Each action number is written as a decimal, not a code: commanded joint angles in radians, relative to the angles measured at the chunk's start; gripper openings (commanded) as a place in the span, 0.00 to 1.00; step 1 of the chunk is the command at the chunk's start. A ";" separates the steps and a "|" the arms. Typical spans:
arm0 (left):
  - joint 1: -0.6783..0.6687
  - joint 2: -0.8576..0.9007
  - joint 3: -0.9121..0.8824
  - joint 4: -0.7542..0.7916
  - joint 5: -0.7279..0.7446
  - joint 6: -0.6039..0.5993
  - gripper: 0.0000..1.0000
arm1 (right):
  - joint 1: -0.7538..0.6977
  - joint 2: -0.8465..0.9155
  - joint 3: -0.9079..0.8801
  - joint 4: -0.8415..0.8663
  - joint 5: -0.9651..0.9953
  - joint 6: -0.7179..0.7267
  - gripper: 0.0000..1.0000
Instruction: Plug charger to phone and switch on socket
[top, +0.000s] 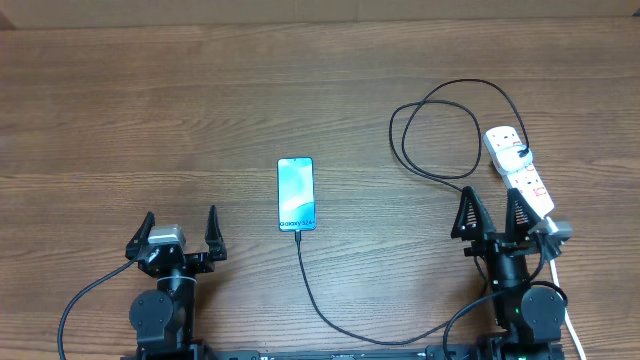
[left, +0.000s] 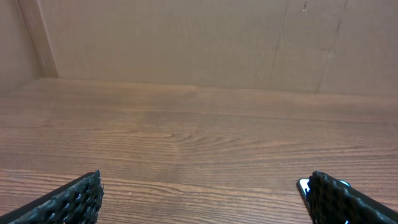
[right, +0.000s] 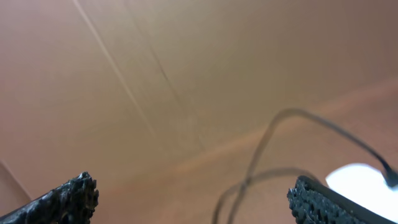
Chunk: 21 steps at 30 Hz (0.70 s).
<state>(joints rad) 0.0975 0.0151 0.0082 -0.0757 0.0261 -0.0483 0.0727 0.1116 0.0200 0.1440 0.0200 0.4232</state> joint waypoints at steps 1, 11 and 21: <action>-0.006 -0.011 -0.003 -0.002 -0.001 0.019 1.00 | 0.000 -0.003 -0.012 -0.053 0.031 0.018 1.00; -0.006 -0.011 -0.003 -0.002 0.000 0.019 0.99 | 0.000 0.004 -0.012 -0.225 0.023 0.018 1.00; -0.006 -0.011 -0.003 -0.002 0.000 0.019 1.00 | 0.000 0.004 -0.012 -0.225 0.024 0.018 1.00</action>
<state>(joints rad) 0.0975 0.0151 0.0082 -0.0753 0.0261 -0.0483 0.0727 0.1169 0.0185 -0.0826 0.0341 0.4381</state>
